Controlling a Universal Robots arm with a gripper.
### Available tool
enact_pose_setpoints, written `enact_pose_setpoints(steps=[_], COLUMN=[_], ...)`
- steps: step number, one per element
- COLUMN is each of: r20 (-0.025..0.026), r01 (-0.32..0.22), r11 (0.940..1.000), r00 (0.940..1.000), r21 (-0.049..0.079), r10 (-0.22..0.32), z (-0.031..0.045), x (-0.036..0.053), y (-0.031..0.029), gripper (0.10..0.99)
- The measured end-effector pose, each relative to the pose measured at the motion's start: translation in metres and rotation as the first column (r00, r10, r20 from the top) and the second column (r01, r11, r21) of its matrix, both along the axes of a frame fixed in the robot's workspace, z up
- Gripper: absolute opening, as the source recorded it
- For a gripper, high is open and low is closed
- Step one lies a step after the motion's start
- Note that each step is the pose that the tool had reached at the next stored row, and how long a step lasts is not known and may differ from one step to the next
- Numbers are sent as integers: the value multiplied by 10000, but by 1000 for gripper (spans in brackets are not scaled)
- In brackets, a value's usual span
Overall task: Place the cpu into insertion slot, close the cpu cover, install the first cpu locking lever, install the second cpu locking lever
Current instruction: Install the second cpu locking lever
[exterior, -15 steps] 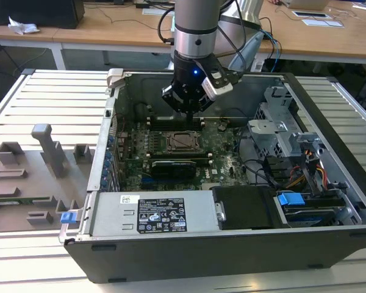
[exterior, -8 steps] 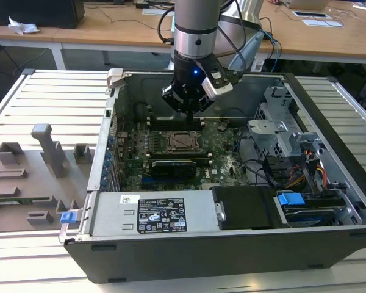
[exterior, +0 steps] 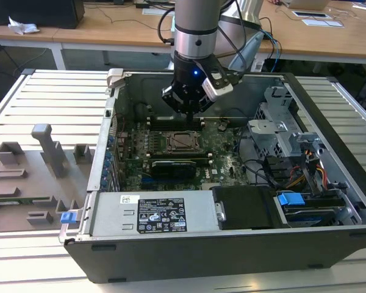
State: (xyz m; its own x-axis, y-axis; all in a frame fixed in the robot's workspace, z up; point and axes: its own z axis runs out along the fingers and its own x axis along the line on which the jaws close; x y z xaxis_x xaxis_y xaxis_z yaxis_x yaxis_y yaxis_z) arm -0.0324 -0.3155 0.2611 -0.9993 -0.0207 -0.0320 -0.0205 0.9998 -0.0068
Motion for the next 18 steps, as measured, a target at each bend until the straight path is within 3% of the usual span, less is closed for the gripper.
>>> enact_pose_setpoints(steps=[10, 18], r20=[0, 1], r01=[1, 0], r11=[10000, 10000], r00=[10000, 10000], r21=[0, 1], r10=[-1, 0], z=[0, -1], x=[0, 0], y=[-214, -317], gripper=[106, 106])
